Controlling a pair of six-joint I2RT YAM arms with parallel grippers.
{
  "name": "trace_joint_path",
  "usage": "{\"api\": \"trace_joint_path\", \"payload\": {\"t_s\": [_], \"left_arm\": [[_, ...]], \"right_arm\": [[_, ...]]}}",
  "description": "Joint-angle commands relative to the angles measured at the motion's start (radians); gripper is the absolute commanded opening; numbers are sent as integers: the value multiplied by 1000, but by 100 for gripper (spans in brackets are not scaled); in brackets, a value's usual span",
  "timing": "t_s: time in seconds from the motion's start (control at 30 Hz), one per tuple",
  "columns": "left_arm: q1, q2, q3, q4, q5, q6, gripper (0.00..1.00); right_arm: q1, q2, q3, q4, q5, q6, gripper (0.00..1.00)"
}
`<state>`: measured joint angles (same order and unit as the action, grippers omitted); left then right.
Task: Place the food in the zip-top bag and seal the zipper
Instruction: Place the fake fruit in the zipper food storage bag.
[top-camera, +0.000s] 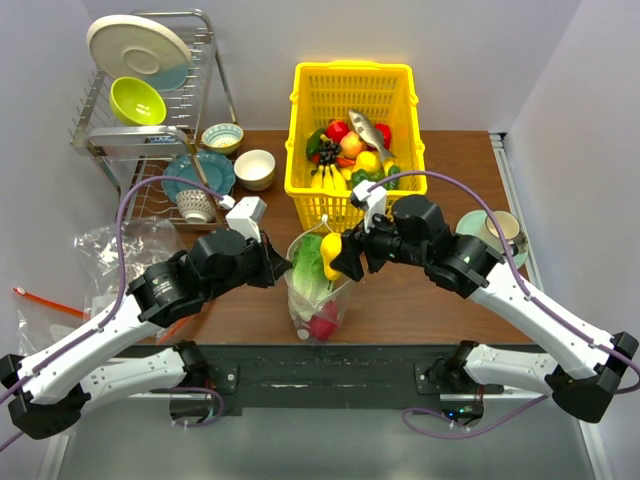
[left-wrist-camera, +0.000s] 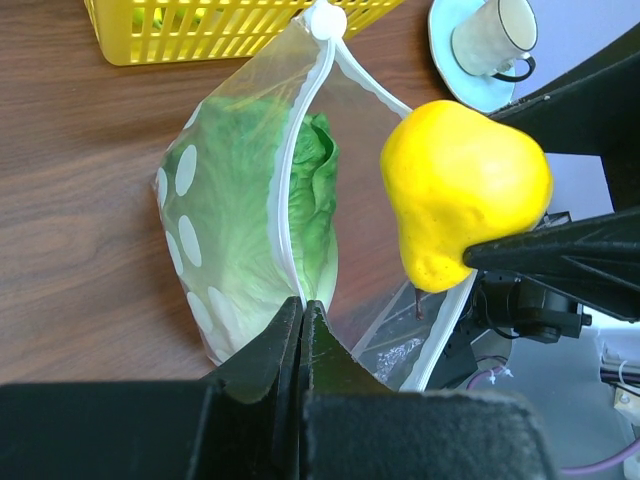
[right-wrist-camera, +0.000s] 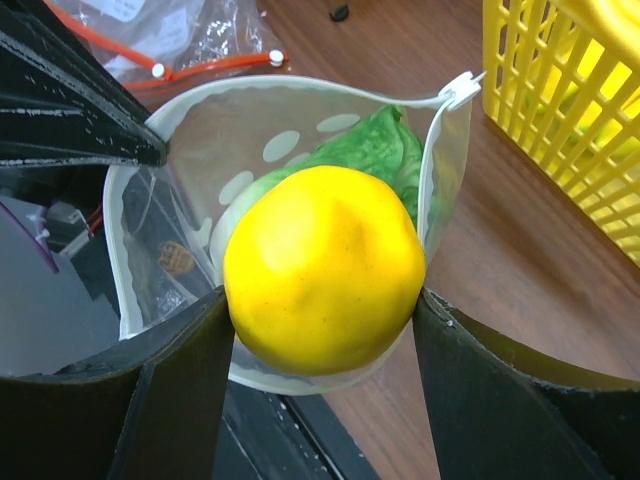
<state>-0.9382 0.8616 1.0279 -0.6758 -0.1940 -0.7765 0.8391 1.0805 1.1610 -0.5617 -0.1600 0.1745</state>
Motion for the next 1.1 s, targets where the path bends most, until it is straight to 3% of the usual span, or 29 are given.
{"api": "trace_joint_path", "payload": {"t_s": [0.0,0.53,0.73,0.77,0.87,1.07], "left_arm": [[3,-16,28,47,-12,-18,0],[3,-36,20,39,10,-1,0],[3,-45,17,30,2,0,0],[3,-45,17,30,1,0,0],[3,-50,12,27,-1,0,0],[3,-50,11,22,1,2,0]], "right_arm": [[29,-2,69,-47,65,-23,25],[195,116,141,-98,249,-1,26],[212,114,147,-122,278,-12,59],[213,107,147,-127,281,-12,68],[213,90,144,-124,286,-10,74],[213,78,157,-135,298,-4,76]]}}
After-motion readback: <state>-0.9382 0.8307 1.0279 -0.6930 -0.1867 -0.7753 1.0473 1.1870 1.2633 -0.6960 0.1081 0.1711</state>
